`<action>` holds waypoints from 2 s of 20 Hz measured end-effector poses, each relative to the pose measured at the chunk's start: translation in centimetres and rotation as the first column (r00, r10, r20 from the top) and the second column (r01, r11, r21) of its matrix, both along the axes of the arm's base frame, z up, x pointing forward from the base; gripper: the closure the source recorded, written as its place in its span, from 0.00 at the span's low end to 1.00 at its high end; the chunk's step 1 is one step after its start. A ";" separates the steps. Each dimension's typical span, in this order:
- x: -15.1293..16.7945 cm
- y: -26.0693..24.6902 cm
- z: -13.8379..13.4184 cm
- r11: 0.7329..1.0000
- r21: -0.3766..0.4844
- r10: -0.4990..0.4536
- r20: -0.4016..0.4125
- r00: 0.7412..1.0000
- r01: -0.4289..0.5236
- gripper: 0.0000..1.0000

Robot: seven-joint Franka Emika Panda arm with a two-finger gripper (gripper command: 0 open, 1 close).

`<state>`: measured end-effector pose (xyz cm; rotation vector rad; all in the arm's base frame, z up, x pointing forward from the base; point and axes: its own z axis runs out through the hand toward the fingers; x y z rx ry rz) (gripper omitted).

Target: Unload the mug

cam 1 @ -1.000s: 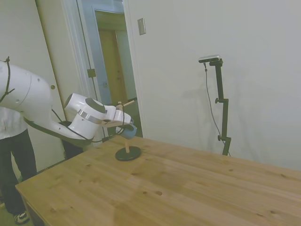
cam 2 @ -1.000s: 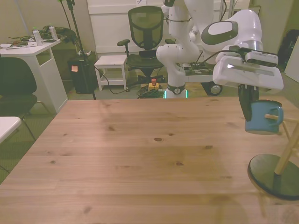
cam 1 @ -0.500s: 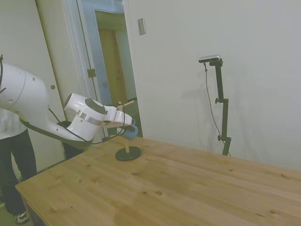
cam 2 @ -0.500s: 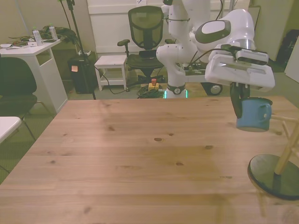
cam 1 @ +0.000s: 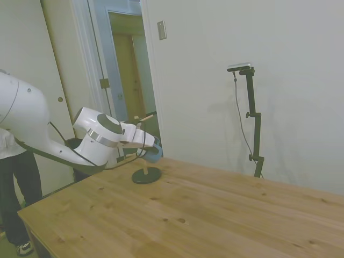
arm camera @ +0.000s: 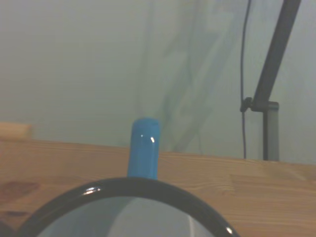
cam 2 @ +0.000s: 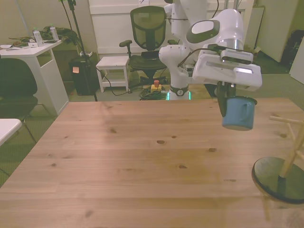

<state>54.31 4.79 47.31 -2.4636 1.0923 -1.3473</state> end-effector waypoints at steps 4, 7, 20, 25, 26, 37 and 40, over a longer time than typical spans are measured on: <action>-1.4 -3.3 -0.1 0.998 0.025 -0.065 -0.014 0.998 0.065 1.00; -2.5 -6.8 -0.2 0.992 0.043 -0.114 -0.050 0.992 0.116 1.00; -3.3 -17.5 0.7 0.965 0.208 -0.071 -0.390 0.918 0.163 1.00; -2.7 -20.1 2.3 0.965 0.248 0.046 -0.483 0.874 0.087 1.00; -2.4 -20.0 1.9 0.966 0.252 0.073 -0.500 0.863 0.064 1.00; -0.5 -21.3 -4.6 0.974 0.225 0.133 -0.650 0.748 0.022 1.00; -0.3 -21.5 -6.2 0.974 0.226 0.131 -0.668 0.732 0.032 1.00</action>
